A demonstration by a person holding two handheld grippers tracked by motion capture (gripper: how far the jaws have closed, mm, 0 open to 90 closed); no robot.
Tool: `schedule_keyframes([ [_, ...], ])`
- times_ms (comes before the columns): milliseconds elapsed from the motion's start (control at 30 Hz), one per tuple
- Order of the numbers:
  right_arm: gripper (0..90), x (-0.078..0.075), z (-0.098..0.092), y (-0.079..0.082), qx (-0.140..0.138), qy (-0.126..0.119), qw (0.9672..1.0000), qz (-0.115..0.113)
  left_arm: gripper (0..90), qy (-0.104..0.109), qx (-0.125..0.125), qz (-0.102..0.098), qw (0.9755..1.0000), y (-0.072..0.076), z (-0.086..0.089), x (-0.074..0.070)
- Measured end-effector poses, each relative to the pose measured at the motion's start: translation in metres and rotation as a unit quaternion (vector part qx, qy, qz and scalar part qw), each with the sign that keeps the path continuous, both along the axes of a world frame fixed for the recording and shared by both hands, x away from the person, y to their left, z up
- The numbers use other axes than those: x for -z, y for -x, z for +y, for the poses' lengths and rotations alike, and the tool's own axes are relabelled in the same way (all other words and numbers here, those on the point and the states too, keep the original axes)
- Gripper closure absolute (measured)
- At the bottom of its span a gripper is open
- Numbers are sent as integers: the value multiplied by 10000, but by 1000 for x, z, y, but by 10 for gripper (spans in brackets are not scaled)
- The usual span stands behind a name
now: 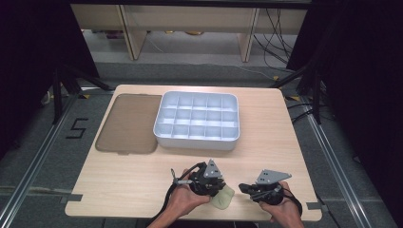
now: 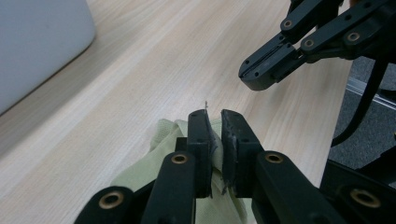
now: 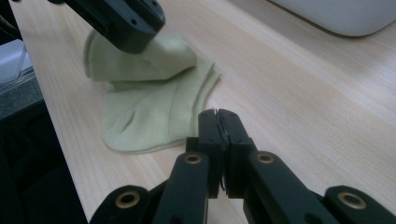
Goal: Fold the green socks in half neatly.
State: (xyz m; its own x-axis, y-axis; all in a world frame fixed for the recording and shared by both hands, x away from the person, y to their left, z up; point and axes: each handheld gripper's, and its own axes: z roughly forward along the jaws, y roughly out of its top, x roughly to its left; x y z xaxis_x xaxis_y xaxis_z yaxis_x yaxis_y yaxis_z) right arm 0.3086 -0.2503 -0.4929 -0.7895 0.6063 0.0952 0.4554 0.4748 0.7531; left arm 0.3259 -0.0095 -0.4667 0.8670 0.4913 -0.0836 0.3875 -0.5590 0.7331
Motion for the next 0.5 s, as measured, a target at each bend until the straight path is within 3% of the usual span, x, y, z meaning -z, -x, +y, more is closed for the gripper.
schedule_keyframes([
  [167,886,1,-1,-1,15,1,10000,-46,805,25,-42,79,10000,0,-6,7],
  [267,885,0,-2,-1,32,-31,9999,96,785,12,8,99,10000,0,-8,12],
  [300,885,1,-2,-2,38,-43,10000,56,780,22,119,100,9999,-1,-9,13],
  [367,885,1,-3,-2,78,-41,10000,-26,773,60,99,117,9999,0,-11,14],
  [467,884,1,-4,-2,92,-58,9999,57,736,-12,213,44,9998,-2,-11,15],
  [500,884,1,-3,0,194,-99,9996,189,734,120,137,124,9998,-1,-13,16],
])
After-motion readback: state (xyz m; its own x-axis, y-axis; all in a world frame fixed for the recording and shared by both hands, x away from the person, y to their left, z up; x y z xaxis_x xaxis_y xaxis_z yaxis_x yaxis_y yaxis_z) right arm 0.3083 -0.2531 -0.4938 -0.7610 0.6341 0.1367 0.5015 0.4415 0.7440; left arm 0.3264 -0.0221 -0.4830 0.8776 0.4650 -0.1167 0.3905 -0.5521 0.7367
